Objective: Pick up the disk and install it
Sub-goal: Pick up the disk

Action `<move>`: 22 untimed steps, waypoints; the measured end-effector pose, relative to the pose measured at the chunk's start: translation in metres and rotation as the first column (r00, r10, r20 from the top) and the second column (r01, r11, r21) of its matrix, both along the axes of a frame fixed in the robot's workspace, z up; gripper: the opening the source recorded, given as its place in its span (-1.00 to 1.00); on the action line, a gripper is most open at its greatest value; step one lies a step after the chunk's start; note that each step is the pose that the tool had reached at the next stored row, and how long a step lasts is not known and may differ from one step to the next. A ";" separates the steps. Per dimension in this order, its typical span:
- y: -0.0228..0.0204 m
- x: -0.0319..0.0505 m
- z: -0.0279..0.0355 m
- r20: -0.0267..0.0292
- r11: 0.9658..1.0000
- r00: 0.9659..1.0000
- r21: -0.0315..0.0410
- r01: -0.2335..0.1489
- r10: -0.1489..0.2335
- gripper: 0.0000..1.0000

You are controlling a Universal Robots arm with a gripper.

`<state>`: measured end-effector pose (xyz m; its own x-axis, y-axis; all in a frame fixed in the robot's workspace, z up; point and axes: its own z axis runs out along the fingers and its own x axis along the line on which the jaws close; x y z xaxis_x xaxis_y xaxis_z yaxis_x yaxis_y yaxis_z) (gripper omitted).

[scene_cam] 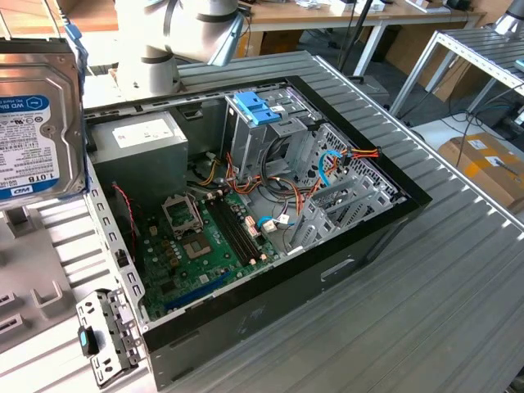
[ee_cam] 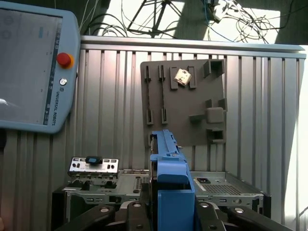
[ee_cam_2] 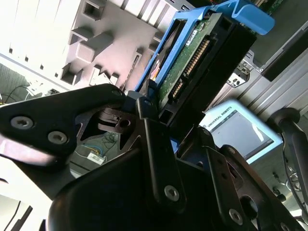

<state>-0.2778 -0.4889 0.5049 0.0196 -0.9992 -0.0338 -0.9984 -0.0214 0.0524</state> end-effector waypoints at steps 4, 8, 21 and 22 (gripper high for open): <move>-0.0027 0.0002 -0.0002 0.000 1.000 1.000 0.000 0.000 0.000 -0.27; -0.0076 0.0005 -0.0005 0.000 1.000 1.000 0.000 0.000 0.000 -0.27; -0.0187 0.0015 -0.0013 0.000 1.000 1.000 0.000 0.000 0.000 -0.27; -0.0195 0.0016 -0.0014 0.000 1.000 1.000 0.000 0.000 0.000 -0.27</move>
<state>-0.2763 -0.5083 0.5035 0.0196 -0.9992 -0.0337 -0.9984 -0.0214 0.0524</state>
